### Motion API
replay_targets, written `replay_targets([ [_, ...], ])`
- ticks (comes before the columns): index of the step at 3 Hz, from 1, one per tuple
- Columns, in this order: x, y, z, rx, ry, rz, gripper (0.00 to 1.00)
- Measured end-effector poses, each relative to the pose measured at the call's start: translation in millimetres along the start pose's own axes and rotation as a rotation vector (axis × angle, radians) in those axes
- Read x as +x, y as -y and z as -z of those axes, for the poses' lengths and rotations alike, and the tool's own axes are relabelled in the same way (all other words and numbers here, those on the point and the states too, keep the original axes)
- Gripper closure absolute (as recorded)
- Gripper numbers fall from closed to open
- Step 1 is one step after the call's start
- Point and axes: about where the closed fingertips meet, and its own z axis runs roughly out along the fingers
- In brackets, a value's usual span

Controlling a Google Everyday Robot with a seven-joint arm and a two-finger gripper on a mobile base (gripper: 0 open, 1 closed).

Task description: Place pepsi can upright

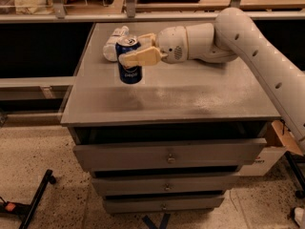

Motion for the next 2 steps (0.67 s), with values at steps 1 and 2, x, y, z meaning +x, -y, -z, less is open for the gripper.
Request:
replay_targets([
  [1, 12.8, -2.2, -1.6, -0.014, -0.004, 0.022, 0.84],
  [2, 27.7, -5.1, -4.8, -0.039, -0.034, 0.042, 0.61],
])
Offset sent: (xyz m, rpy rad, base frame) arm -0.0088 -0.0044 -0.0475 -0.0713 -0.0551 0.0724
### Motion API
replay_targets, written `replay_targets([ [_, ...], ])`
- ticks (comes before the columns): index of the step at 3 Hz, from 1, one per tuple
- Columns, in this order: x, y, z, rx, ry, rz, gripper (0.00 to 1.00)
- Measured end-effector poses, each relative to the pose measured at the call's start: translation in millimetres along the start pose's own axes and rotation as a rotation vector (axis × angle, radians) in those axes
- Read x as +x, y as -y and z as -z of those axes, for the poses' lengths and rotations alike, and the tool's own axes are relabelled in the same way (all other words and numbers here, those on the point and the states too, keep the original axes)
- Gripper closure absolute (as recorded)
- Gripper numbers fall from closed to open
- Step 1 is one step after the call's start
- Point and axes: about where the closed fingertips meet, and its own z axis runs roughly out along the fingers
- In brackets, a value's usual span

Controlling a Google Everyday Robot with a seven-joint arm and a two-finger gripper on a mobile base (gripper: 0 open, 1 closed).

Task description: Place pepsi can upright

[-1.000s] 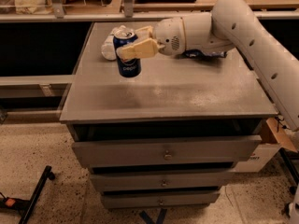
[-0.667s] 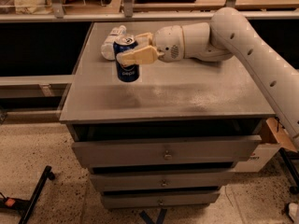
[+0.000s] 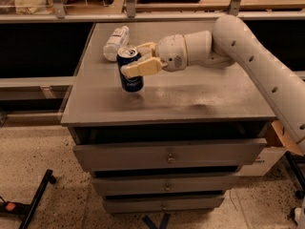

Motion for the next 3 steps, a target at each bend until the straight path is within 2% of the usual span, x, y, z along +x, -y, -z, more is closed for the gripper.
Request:
replay_targets([
  [2, 23.3, -6.7, -5.7, -0.046, -0.062, 0.021, 0.15],
  [3, 26.9, -7.9, -5.0, -0.05, -0.083, 0.015, 0.0],
])
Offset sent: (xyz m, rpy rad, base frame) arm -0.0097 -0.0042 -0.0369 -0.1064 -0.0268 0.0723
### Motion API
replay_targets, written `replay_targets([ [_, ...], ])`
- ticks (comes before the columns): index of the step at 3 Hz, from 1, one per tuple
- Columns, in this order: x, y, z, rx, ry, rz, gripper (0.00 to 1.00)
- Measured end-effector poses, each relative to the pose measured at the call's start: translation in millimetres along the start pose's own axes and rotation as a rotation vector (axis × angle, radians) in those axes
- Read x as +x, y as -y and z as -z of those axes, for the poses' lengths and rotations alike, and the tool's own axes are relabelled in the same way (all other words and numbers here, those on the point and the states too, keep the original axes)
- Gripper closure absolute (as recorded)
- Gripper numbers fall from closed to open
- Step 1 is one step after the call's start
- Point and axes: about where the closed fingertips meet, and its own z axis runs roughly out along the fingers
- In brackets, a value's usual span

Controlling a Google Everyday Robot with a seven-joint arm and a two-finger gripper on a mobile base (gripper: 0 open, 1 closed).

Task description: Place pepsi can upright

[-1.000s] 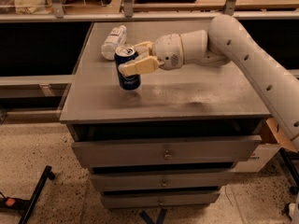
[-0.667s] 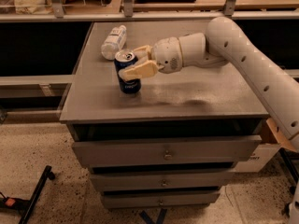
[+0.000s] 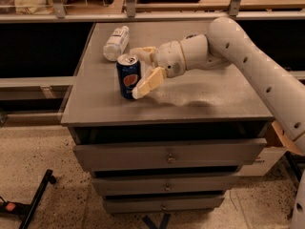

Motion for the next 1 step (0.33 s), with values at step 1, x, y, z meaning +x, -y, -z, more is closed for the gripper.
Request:
replay_targets([
  [1, 0.0, 0.0, -0.1, 0.0, 0.0, 0.0, 0.0],
])
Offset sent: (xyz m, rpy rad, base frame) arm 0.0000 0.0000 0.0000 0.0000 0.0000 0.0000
